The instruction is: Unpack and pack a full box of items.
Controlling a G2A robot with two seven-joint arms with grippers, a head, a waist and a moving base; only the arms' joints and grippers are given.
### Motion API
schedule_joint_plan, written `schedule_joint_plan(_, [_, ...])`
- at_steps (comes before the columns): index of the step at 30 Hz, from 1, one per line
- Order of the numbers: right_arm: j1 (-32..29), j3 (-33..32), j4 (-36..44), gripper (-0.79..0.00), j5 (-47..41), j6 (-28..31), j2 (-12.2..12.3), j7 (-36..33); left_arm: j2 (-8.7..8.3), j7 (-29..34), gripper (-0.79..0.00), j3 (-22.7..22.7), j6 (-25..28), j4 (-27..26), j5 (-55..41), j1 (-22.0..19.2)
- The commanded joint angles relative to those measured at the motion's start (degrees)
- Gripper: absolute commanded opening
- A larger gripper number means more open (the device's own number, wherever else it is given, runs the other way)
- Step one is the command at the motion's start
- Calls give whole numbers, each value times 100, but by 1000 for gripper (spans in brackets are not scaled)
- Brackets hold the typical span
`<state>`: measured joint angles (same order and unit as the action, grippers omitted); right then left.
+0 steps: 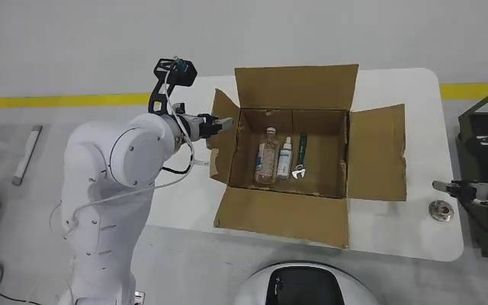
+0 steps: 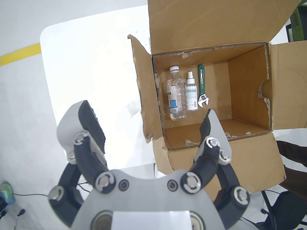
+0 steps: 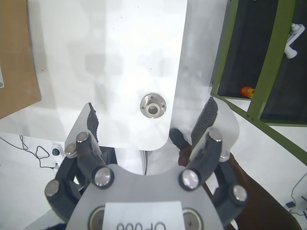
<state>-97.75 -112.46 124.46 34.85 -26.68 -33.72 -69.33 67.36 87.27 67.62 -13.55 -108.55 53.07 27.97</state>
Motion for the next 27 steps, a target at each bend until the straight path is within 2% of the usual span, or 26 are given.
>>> schedule_joint_plan(1, [0,0,0,0,0,0,0,-1,0,0,0,0,0,0,0,0])
schedule_joint_plan(5, [-86,73,-20,0,-11,136,-24,165,0,0,0,0,0,0,0,0])
schedule_joint_plan(11, [-350,67,25,0,193,174,-63,57,0,0,0,0,0,0,0,0])
schedule_joint_plan(12, [-394,65,25,-123,238,176,-69,27,0,0,0,0,0,0,0,0])
schedule_joint_plan(13, [-426,61,29,-336,279,172,-75,14,0,0,0,0,0,0,0,0])
schedule_joint_plan(14, [-466,78,22,-474,330,190,-79,-20,0,0,0,0,0,0,0,0])
schedule_joint_plan(15, [-484,88,22,-493,379,203,-83,-27,0,0,0,0,0,0,0,0])
schedule_joint_plan(20, [-494,249,-46,-505,513,242,-100,-98,0,0,0,0,0,0,0,0])
schedule_joint_plan(21, [-477,292,-67,-496,539,235,-104,-86,0,0,0,0,0,0,0,0])
schedule_joint_plan(22, [-458,339,-86,-443,557,219,-109,-75,0,0,0,0,0,0,0,0])
schedule_joint_plan(27, [-315,566,-207,-422,660,170,-127,-39,0,0,0,0,0,0,0,0])
